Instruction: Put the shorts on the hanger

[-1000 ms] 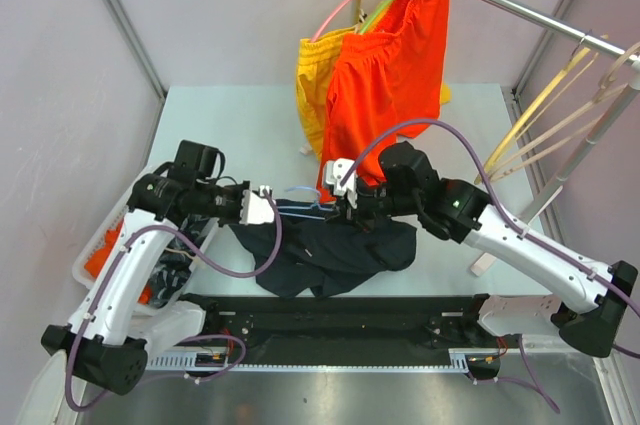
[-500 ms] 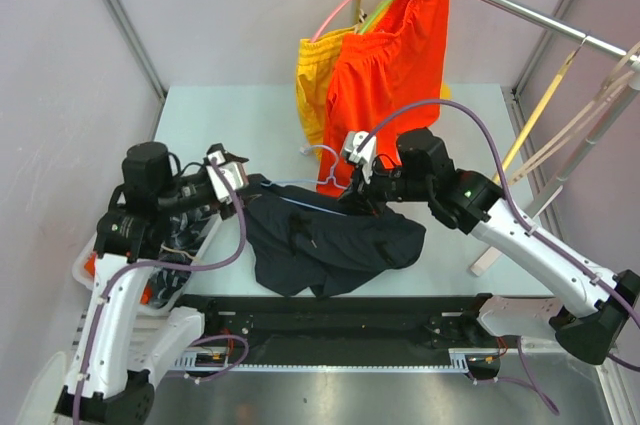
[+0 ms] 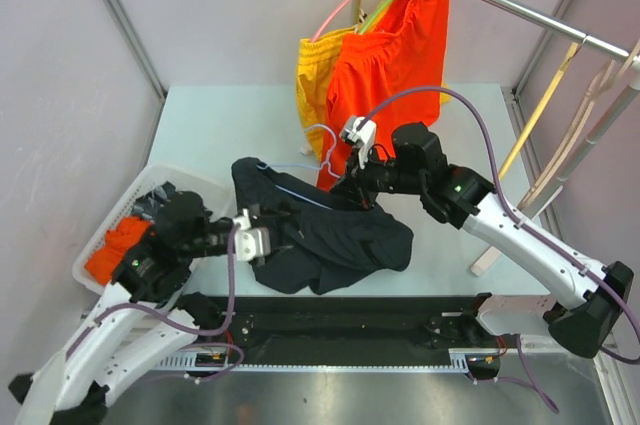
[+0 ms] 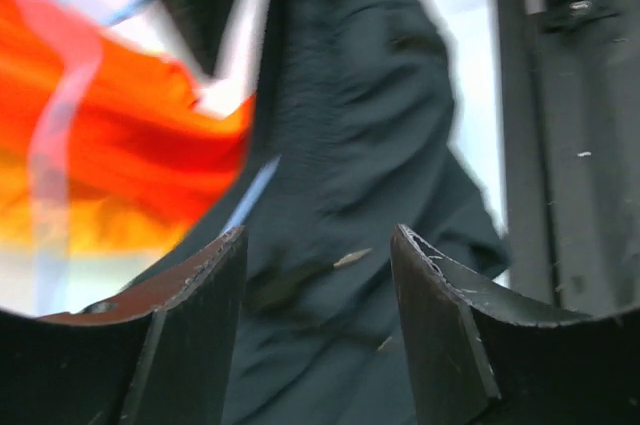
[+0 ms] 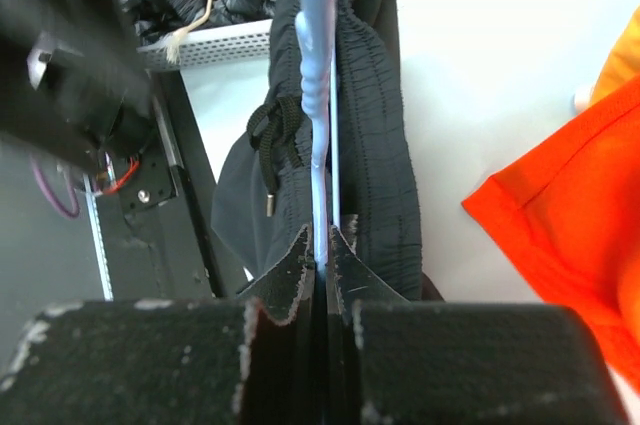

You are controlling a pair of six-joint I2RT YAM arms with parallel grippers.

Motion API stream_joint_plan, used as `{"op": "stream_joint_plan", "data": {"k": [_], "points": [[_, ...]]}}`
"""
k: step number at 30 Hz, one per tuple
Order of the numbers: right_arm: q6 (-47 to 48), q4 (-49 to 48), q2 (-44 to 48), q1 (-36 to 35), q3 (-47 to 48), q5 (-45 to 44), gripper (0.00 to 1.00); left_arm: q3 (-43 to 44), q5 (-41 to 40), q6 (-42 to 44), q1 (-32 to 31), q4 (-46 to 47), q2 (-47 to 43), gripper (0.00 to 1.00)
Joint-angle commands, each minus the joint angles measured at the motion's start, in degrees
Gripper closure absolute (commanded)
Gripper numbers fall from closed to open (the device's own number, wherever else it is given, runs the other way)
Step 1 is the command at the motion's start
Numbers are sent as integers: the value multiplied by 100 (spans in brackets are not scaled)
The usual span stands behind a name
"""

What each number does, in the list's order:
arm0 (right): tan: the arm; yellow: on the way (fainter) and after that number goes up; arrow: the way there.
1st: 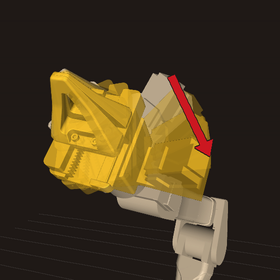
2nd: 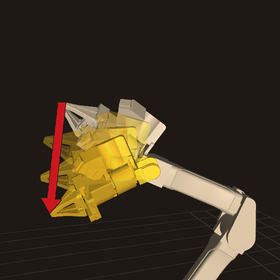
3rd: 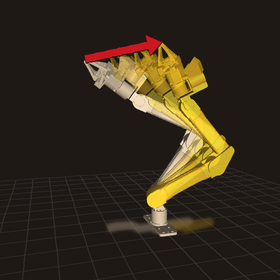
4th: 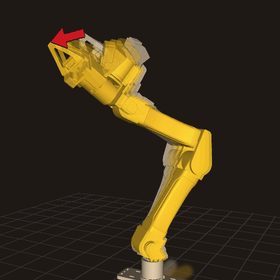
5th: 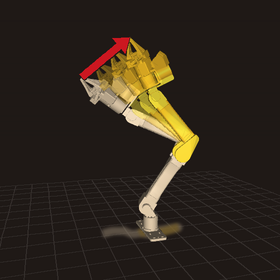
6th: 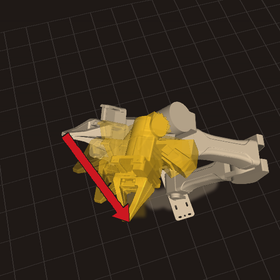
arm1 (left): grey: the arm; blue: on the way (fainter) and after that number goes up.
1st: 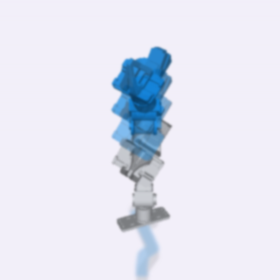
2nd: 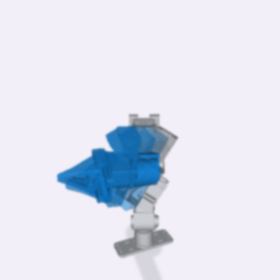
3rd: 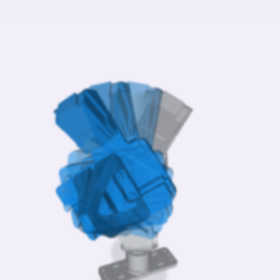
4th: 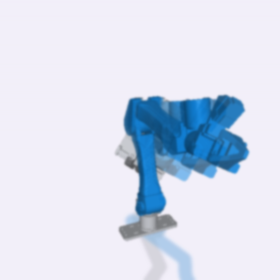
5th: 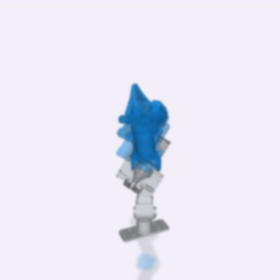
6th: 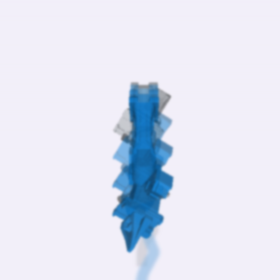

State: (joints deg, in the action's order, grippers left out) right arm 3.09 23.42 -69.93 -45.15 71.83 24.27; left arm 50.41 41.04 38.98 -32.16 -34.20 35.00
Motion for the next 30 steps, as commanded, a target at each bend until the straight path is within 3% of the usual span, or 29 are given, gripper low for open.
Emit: {"op": "stream_joint_plan", "data": {"k": [1, 7, 13, 14, 19, 23, 25, 28, 30], "points": [[-572, -760, -38, -73, 314, -203, 100, -523, -1761, -742, -1542, 1808, 111, 37], [-582, -822, 14, -240, 323, -344, 100, -515, -2688, -936, -2627, 2907, 954, 37], [-564, -812, 129, -346, 323, -485, 100, -270, -2768, -875, -2848, 3209, 1649, 41], [-555, -821, 138, -355, 323, -563, 100, -243, -2733, -849, -2892, 3200, 1798, 50], [-573, -795, 199, -337, 323, -625, 100, -181, -2680, -664, -3287, 3279, 2124, 69], [-520, -593, 261, -337, 314, -608, 100, 100, -2715, -699, -3437, 3402, 2502, 95], [-407, -409, 331, -337, 314, -608, 100, 327, -2733, -787, -3481, 3639, 2721, 100], [-327, -224, 453, -302, 314, -573, 100, 783, -2741, -883, -3560, 3640, 3064, 98], [-179, -110, 550, -267, 314, -555, 100, 952, -2750, -980, -3569, 3534, 3144, 83]]}}
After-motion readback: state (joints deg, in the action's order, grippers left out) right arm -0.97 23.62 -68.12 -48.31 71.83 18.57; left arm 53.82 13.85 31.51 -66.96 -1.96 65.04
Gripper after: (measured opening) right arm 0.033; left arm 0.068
